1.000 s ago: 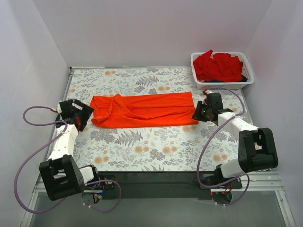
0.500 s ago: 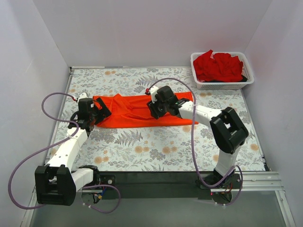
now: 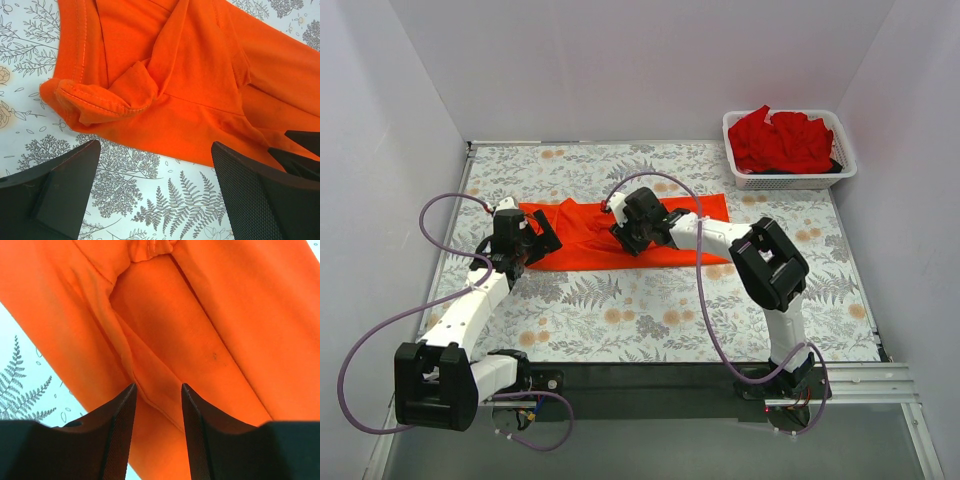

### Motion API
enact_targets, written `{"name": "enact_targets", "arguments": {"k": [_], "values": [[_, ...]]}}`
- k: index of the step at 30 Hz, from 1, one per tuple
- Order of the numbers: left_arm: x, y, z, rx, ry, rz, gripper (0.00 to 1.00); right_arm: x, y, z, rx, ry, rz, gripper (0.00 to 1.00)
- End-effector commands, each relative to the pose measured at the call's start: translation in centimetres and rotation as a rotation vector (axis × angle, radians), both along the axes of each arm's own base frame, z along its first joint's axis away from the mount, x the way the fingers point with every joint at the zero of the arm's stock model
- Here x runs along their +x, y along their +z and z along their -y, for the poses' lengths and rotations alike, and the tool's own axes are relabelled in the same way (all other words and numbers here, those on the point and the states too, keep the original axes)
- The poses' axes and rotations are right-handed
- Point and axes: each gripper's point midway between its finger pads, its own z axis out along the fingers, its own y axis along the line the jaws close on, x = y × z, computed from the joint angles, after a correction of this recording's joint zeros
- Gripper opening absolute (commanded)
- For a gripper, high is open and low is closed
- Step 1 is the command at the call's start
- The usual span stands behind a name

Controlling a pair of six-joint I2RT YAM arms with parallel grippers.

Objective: Fold and stack the t-shirts
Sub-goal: Fold the tshirt

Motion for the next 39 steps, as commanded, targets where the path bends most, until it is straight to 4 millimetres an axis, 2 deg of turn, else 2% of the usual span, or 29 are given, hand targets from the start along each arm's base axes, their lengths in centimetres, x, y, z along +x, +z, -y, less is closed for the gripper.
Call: {"name": "enact_targets", "arguments": {"k": [1,7,12,19,21,25,30,34,39], "values": [[0.4,0.5,0.0,0.013,-0.007,0.027,0.93,0.9,1.1,-1.3,0.012,0.023,0.043,0.47],[0.5,0.5,0.1,0.006,-0.011,0.023,0.93,1.3,0.9,-1.7,0.002,0.03,0.051,0.42],[0.4,0.3,0.1,0.007,-0.011,0.019,0.93,0.4,1.5,-2.0,0.02,0.062,0.031,0.41],[0.4,0.2,0.3,0.001,-0.015,0.015,0.93,-0.7,1.1,-2.2,0.013,0.084,0.017,0.39],[0.4,0.2,0.3,-0.001,-0.02,0.015,0.93,-0.3,0.5,-2.0,-0.007,0.068,0.024,0.38],[0.3,0.1,0.3,0.003,-0.023,0.01,0.93,0.7,0.2,-1.8,-0.036,0.052,0.056,0.19],[0.3,0.0,0.3,0.002,-0.022,0.009,0.92,2.8,1.6,-1.7,-0.067,0.023,0.148,0.06],[0.3,-0.3,0.4,0.0,-0.028,-0.003,0.92,4.1,2.1,-1.9,-0.087,0.019,0.197,0.05],[0.3,-0.3,0.4,0.004,-0.026,-0.002,0.9,5.7,1.4,-1.7,-0.137,-0.008,0.239,0.05]]}}
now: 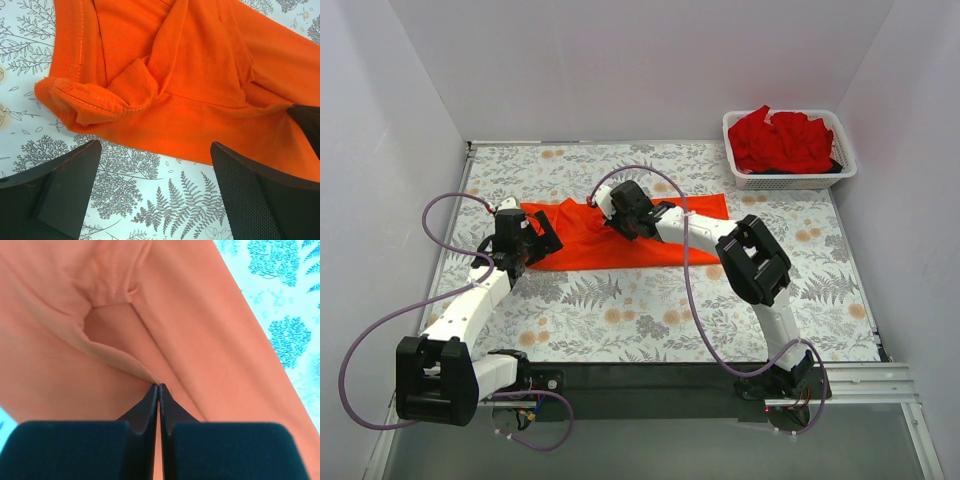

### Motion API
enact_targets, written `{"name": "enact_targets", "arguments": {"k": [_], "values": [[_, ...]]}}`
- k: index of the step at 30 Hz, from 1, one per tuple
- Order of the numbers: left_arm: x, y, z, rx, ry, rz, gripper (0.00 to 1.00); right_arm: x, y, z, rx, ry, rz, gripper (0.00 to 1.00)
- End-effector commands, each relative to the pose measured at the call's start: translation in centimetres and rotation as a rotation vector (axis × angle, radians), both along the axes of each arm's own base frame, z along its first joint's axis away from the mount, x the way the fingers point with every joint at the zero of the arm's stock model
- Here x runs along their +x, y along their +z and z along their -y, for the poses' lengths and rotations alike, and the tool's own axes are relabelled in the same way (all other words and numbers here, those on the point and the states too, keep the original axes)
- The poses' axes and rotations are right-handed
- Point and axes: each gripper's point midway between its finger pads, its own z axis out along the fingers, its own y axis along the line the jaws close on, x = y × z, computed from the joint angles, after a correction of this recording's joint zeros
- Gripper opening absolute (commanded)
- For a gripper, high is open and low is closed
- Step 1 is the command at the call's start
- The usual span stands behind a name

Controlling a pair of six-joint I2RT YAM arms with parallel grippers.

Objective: Fold and stack the t-shirts
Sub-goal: Fold the tshirt

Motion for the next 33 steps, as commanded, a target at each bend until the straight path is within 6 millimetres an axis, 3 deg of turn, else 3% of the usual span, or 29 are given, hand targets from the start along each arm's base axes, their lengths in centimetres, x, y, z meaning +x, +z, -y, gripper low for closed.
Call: {"name": "enact_targets", "arguments": {"k": [1,6,11,17,18,20,21,22,24,25,26,28,29,31,33], "values": [[0.1,0.2,0.1,0.009,-0.018,0.011,0.9,2.3,0.7,-0.2,-0.031,-0.027,0.086,0.06],[0.1,0.0,0.1,0.011,-0.015,0.006,0.9,3.7,0.5,-0.2,-0.056,-0.046,0.119,0.08],[0.1,-0.2,0.0,0.011,-0.009,-0.004,0.9,4.0,0.8,0.2,-0.072,-0.059,0.14,0.27],[0.1,-0.2,-0.5,0.022,0.025,-0.012,0.9,2.1,3.7,1.8,0.004,-0.076,0.103,0.44],[0.1,-0.2,-0.6,0.024,0.033,-0.011,0.89,1.9,5.2,2.4,0.03,-0.088,0.11,0.45],[0.1,-0.2,-1.2,0.04,0.063,-0.014,0.9,1.5,4.7,4.4,0.038,-0.142,0.072,0.46],[0.2,0.0,-1.3,0.043,0.076,-0.012,0.89,1.5,5.7,5.3,0.058,-0.163,0.076,0.46],[0.2,0.0,-1.8,0.058,0.1,-0.012,0.89,1.5,4.7,7.2,0.053,-0.213,0.043,0.46],[0.1,-0.1,-2.3,0.067,0.128,-0.027,0.89,1.6,5.0,9.2,0.076,-0.268,0.026,0.45],[0.1,-0.3,-2.5,0.07,0.138,-0.034,0.89,1.7,3.8,11.5,0.065,-0.317,-0.006,0.45],[-0.1,-0.4,-2.7,0.073,0.145,-0.043,0.9,1.6,3.4,12.3,0.09,-0.358,-0.042,0.44],[0.0,-0.7,-2.9,0.072,0.155,-0.053,0.89,2.0,3.5,15.0,0.135,-0.433,-0.079,0.43],[0.0,-0.7,-3.0,0.071,0.158,-0.055,0.9,1.2,2.5,15.8,0.152,-0.451,-0.132,0.43],[0.2,-0.6,-3.1,0.069,0.163,-0.055,0.89,1.4,2.8,17.6,0.233,-0.547,-0.174,0.42],[0.4,-0.5,-3.1,0.064,0.163,-0.052,0.9,0.0,2.1,18.1,0.291,-0.581,-0.251,0.41]]}}
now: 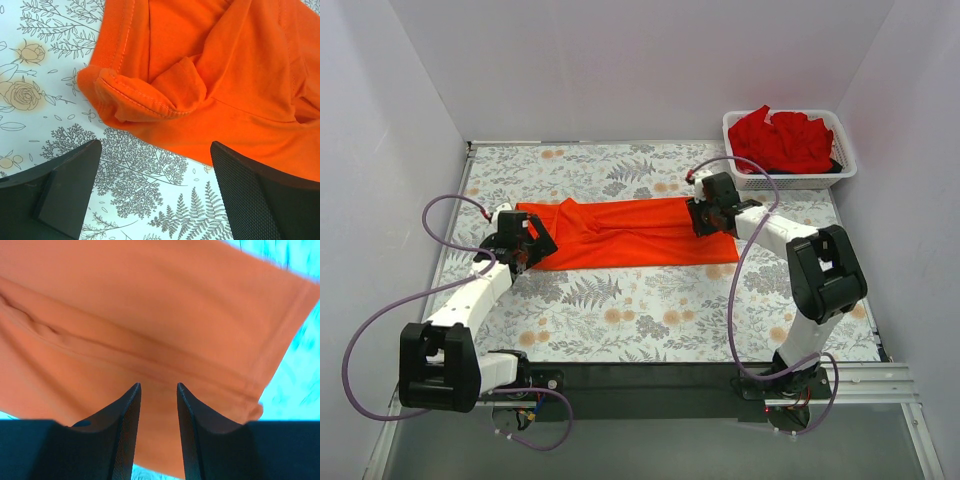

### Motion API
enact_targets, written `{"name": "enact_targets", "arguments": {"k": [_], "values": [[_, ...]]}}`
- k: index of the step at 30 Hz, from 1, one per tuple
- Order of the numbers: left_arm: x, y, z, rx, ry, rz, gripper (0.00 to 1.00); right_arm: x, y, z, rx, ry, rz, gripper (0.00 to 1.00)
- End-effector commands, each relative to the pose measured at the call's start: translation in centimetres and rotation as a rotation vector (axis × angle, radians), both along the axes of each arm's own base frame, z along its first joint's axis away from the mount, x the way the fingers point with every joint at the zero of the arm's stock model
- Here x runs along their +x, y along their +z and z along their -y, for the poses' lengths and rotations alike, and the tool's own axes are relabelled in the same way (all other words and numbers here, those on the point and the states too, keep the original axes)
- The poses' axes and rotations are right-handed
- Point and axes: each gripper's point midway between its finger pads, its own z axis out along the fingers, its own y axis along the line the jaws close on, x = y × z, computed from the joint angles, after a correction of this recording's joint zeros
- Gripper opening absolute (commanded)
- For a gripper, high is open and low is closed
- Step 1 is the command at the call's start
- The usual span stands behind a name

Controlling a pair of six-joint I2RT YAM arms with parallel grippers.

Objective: Fold and stack the t-shirts
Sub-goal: Fold the tshirt

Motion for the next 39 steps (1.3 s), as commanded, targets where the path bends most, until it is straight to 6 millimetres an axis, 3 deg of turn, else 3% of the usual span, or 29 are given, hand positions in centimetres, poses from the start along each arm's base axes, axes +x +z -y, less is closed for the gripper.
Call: {"name": "enact_targets", "arguments": {"k": [1,8,12,16,23,28,34,39], "values": [[1.5,1.9,-0.6,0.008,0.032,0.045,0.91,-1.7,0.5,0.0,0.19,-0.091,-0.079,0.41],[2.9,3.9,-0.4,0.035,-0.021,0.107,0.98,-3.7,-0.3,1.3,0.292,-0.141,-0.14,0.4],[3.9,4.6,-0.4,0.115,-0.131,0.148,0.98,-4.4,-0.6,1.3,0.33,-0.139,-0.153,0.4],[5.4,5.1,1.1,0.147,-0.305,0.17,0.98,-5.1,-0.9,0.9,0.362,-0.122,-0.179,0.39],[6.5,3.0,1.3,0.252,-0.491,0.094,0.98,-5.7,-0.8,0.4,0.402,-0.097,-0.18,0.37],[6.6,1.5,1.3,0.269,-0.539,0.039,0.97,-5.1,-1.2,1.7,0.385,-0.158,-0.167,0.37],[6.8,0.3,1.2,0.28,-0.567,-0.006,0.88,-4.0,-1.6,3.8,0.402,-0.241,-0.168,0.37],[6.5,-0.6,0.7,0.3,-0.554,-0.04,0.72,-3.6,-1.7,4.1,0.408,-0.262,-0.17,0.36]]}}
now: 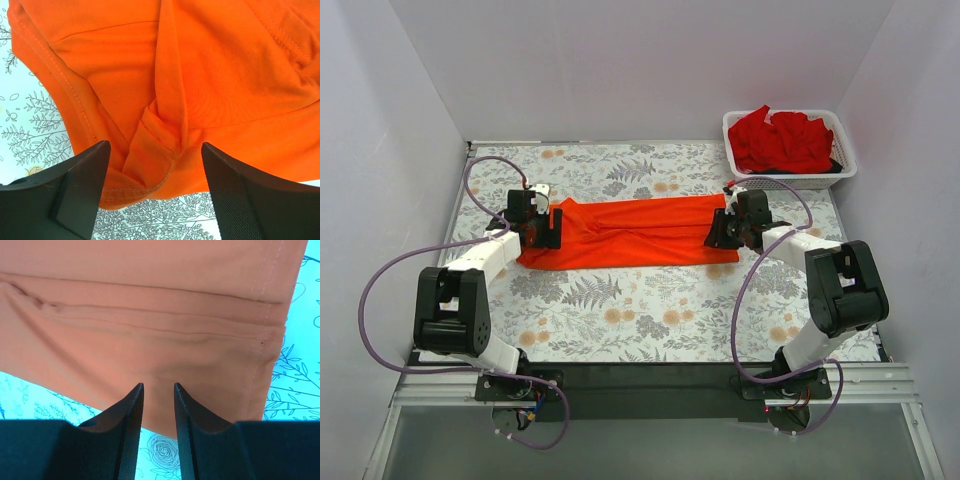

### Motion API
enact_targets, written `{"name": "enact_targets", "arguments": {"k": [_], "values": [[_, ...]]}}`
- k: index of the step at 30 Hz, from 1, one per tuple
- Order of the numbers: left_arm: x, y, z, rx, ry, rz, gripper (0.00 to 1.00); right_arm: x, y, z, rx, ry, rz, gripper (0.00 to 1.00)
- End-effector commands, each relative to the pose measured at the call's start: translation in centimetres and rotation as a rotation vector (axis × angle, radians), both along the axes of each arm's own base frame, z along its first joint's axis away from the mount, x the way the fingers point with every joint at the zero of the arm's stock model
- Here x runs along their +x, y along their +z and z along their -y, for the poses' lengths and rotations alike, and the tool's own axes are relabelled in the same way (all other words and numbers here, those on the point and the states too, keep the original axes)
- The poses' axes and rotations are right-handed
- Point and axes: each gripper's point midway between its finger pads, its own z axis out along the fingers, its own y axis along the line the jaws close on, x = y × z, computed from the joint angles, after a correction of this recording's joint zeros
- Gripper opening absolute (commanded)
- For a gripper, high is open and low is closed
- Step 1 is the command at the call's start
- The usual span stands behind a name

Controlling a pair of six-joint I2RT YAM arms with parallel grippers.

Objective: Fold and stack the t-shirts
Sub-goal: Fold the tshirt

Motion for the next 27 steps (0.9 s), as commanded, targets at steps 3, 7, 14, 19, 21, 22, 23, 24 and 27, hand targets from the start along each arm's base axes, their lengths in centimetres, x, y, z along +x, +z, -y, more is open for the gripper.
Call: {"name": "enact_targets", "arguments": {"k": [3,7,14,19,21,22,23,24,27], "values": [[0.6,0.9,-1.4,0.06,0.055,0.028,0.63,1.0,0.3,0.2,0.018,-0.036,0.022,0.36],[0.1,0.7,-1.8,0.059,0.099,0.019,0.42,0.7,-1.1,0.8,0.014,-0.067,-0.02,0.36],[-0.6,0.2,-1.8,0.031,0.146,0.001,0.12,0.7,-2.0,2.2,0.028,-0.123,-0.058,0.36],[-0.4,0.5,-3.7,0.063,0.245,0.016,0.0,0.7,-2.7,2.9,0.042,-0.148,-0.083,0.36],[0.2,0.8,-4.7,0.054,0.3,0.024,0.0,0.7,-2.9,3.1,0.042,-0.154,-0.087,0.36],[0.4,1.0,-5.0,0.05,0.317,0.029,0.0,0.6,-3.2,3.2,0.041,-0.157,-0.098,0.36],[0.7,1.0,-5.7,0.046,0.342,0.031,0.0,0.6,-3.3,3.3,0.041,-0.16,-0.1,0.36],[1.3,1.3,-6.0,0.039,0.354,0.038,0.0,0.5,-3.5,3.6,0.04,-0.169,-0.106,0.36],[2.2,1.0,-7.3,0.02,0.402,0.029,0.0,0.4,-4.3,4.1,0.036,-0.189,-0.129,0.36]]}}
